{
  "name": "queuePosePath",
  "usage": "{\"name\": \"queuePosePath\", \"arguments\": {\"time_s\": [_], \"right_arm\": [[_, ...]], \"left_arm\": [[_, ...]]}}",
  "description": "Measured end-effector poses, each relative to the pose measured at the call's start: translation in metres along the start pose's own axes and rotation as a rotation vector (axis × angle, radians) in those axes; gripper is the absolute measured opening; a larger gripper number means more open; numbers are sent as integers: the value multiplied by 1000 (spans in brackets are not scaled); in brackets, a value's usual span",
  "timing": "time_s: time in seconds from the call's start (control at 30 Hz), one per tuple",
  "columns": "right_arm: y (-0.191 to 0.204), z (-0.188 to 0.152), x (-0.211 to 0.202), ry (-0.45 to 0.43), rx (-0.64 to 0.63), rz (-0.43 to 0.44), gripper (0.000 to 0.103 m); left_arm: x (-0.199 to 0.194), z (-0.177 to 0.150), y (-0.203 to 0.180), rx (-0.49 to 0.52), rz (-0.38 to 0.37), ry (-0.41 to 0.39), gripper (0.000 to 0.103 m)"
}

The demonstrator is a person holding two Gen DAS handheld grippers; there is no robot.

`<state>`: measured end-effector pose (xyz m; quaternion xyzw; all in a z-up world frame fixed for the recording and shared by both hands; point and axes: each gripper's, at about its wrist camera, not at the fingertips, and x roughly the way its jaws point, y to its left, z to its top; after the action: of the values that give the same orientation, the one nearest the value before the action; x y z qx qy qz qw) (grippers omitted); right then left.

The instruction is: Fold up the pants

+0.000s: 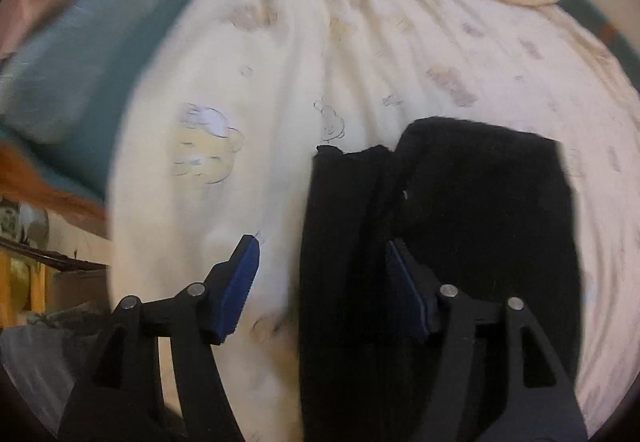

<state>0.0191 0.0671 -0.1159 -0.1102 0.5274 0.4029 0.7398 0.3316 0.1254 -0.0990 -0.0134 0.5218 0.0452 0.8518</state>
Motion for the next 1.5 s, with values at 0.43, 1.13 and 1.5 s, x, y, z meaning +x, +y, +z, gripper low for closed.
{"name": "queuePosePath", "arguments": {"time_s": [0.43,1.13,1.5], "right_arm": [[13,-60,-45,-43,94,304,38],[-179,-157,-119,-282,839,195,72],[-205,-173,-97,-195,982,244,72]], "left_arm": [[-128,-200,57,-254,-257,84,79],[-100,-326,74,-587,-392,181,5],[-104,-341,52,-542,-338,252,87]]}}
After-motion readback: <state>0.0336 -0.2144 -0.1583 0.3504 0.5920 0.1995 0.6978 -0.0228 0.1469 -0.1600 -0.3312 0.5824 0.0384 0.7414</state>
